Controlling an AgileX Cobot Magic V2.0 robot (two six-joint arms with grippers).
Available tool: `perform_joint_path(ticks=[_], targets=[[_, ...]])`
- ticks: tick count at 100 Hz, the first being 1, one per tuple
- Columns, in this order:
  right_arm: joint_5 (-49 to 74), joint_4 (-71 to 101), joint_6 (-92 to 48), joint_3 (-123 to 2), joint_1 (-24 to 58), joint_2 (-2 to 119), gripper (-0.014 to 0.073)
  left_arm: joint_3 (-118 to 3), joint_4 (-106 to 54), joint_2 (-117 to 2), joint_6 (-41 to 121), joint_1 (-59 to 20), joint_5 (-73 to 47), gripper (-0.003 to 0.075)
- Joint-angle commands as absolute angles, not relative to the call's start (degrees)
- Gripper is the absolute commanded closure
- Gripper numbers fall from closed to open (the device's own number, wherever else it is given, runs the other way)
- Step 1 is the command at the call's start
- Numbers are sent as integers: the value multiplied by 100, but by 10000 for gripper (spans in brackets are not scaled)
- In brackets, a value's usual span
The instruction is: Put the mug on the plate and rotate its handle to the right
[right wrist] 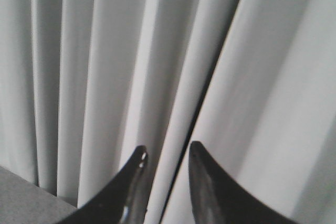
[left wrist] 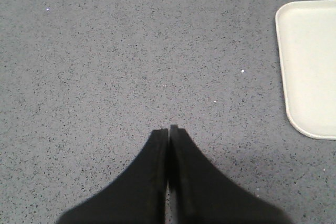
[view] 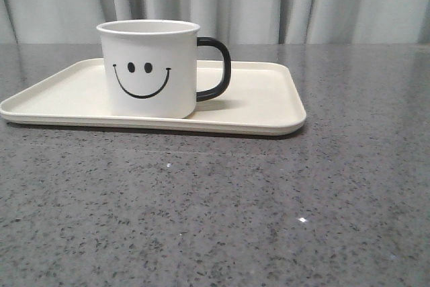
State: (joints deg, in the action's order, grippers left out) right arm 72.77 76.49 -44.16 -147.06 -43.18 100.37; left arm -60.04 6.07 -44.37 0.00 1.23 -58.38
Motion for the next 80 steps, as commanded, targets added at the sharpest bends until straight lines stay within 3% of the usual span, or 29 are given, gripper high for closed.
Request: perform_joint_path(ticks=[1, 12, 29, 80], targets=[[6975, 7502, -4299, -14802, -4361, 9917, 379, -6160, 599, -4426, -45, 131, -5416, 740], [7003, 7478, -4194, -14802, -4361, 9942, 407, -6160, 599, -4426, -45, 131, -5416, 740], [7016, 7422, -4196, -14802, -4361, 9942, 671, -6160, 599, -4426, -45, 131, -5414, 740], [6942, 7458, -4194, -14802, -4361, 9908, 654, -6160, 599, -4704, -45, 131, -5327, 740]])
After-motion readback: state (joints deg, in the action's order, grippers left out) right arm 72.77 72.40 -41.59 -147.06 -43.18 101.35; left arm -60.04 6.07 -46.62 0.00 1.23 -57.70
